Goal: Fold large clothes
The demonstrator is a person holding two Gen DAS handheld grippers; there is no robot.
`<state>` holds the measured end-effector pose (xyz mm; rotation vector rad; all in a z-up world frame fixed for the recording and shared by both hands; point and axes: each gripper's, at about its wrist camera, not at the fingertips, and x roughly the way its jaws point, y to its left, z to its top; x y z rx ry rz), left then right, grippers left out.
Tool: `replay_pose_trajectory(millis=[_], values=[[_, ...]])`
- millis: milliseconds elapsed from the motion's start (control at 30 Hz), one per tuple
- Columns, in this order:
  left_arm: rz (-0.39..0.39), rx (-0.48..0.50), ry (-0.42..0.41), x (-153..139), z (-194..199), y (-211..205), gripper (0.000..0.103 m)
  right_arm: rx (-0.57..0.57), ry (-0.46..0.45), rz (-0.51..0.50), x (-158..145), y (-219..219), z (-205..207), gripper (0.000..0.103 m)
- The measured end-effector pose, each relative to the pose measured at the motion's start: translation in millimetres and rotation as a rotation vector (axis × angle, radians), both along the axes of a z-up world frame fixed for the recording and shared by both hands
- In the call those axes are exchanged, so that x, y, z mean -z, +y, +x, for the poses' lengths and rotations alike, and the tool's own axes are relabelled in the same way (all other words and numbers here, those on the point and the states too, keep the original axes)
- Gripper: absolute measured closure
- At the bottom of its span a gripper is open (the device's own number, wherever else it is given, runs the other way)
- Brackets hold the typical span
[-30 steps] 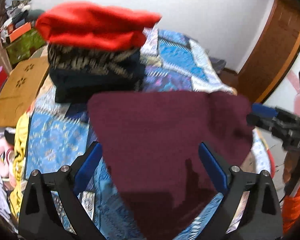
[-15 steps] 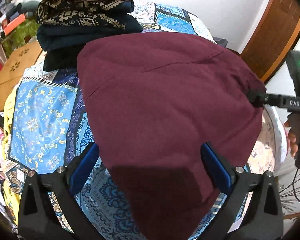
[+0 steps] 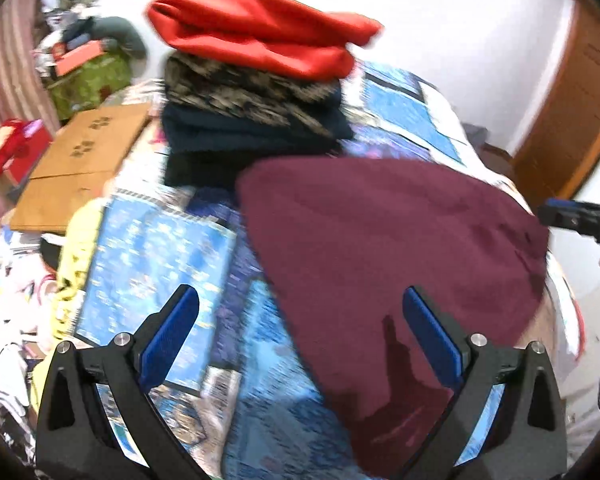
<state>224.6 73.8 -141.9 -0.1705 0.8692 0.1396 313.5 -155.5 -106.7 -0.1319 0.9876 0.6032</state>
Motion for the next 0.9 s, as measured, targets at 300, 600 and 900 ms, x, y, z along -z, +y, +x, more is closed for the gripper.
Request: replay_pose_trajectory(millis=[300,600,900], values=[[-0.216,-0.071,0.093,33,24,33,0.001,0.011,0.187,-0.024,51,-1,45,0.014],[-0.578,-0.058,0.214,85,48,41,0.001,-0.024,0.481,0.176,106,-34,80,0.0],[-0.778,-0.006,0.268,113,74,30,0.001,-0.045,0.614,0.254,122,-21,99,0.0]])
